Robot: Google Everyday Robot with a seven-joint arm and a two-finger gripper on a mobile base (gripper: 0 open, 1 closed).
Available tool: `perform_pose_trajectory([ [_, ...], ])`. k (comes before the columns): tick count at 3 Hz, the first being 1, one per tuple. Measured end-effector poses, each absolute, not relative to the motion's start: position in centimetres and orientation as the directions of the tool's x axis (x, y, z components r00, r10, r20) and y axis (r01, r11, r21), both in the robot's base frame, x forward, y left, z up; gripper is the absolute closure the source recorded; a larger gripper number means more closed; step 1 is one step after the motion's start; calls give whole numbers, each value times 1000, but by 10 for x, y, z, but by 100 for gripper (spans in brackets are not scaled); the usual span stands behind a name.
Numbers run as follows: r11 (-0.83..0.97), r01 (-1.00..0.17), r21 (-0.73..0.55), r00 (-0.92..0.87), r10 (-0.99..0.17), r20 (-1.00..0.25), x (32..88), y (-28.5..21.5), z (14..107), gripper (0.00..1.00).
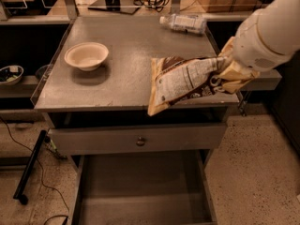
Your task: Pick brown chip bag from middle drawer and place on counter
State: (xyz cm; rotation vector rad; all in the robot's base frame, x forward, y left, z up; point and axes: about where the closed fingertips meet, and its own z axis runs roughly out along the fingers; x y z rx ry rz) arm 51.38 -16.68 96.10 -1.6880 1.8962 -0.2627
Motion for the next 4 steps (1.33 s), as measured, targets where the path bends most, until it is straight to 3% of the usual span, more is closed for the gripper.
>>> perform_pose_trajectory([
  [3, 153, -863, -481, 23, -940, -341, 549, -152, 960, 100],
  [4, 148, -875, -460, 34, -930, -365, 583, -147, 965, 100],
])
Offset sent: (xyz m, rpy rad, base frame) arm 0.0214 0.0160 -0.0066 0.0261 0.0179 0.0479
